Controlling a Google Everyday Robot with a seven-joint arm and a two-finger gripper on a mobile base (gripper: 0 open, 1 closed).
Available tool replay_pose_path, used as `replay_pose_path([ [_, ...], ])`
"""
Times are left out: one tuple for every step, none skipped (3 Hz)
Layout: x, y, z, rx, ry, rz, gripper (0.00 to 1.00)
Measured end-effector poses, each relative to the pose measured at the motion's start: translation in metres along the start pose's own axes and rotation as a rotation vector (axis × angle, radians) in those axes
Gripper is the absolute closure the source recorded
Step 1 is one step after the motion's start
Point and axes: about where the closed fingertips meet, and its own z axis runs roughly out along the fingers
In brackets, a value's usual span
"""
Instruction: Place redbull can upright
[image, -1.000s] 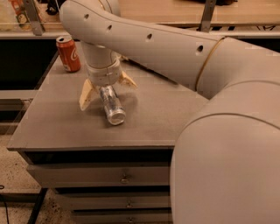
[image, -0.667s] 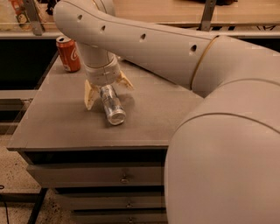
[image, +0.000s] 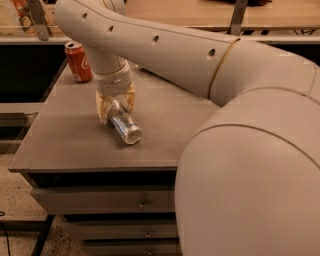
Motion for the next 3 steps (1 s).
replay_pose_path([
  [-0.0001, -0.0007, -0.0049, 0.0, 0.0, 0.0, 0.88],
  [-0.0034, 0.0006, -0.0035, -0.006, -0.011, 0.0, 1.0],
  [-0.0057, -0.0002, -0.0049, -0.022, -0.035, 0.001, 1.0],
])
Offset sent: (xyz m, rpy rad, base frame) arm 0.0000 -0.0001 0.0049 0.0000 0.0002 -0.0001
